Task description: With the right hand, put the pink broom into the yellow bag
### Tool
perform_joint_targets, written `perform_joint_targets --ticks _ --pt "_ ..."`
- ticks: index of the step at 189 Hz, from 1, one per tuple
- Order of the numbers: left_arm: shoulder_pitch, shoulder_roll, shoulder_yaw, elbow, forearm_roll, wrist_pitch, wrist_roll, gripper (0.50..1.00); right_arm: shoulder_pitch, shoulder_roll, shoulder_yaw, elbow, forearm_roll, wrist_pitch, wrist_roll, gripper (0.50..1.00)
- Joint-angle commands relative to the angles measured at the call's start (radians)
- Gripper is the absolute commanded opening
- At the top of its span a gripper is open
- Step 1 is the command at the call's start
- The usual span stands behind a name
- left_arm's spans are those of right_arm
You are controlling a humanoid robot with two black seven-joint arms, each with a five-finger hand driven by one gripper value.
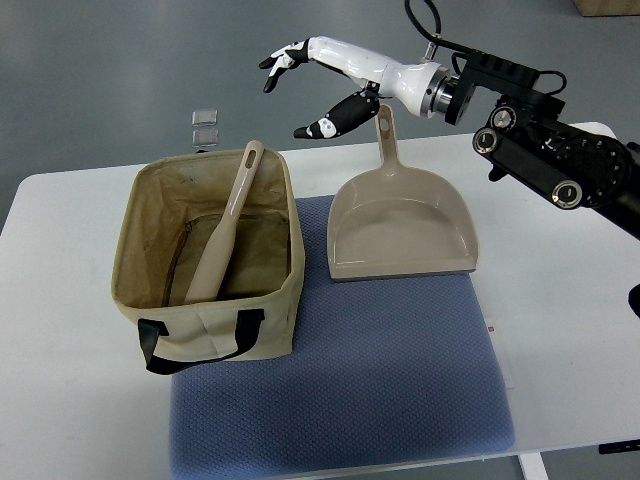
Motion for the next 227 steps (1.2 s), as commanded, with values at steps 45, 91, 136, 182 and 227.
perform_joint_targets --ticks 45,91,136,182,227 --pt "0.000 0.000 0.000 -0.001 0.000 0.000 0.001 1.000 -0.212 0.055 0.284 -0.126 0.355 -0.068 0.003 0.895" --pt "0.000 0.000 0.000 -0.001 0.000 0.000 0.000 1.000 -0.284 0.069 0.319 -0.165 0.729 -0.090 -0.001 0.913" --pt "0.000 0.000 0.000 0.001 0.000 0.000 0.000 1.000 -0.334 0.122 0.330 -0.189 0.916 -0.103 0.003 0.928" --pt "0.000 0.000 0.000 -0.001 0.000 0.000 0.001 1.000 -0.370 0.144 0.382 -0.197 0.916 -0.113 0.013 0.930" --pt "0.000 0.000 0.000 0.001 0.000 0.000 0.001 1.000 -0.371 0.144 0.384 -0.217 0.918 -0.116 0.025 0.930"
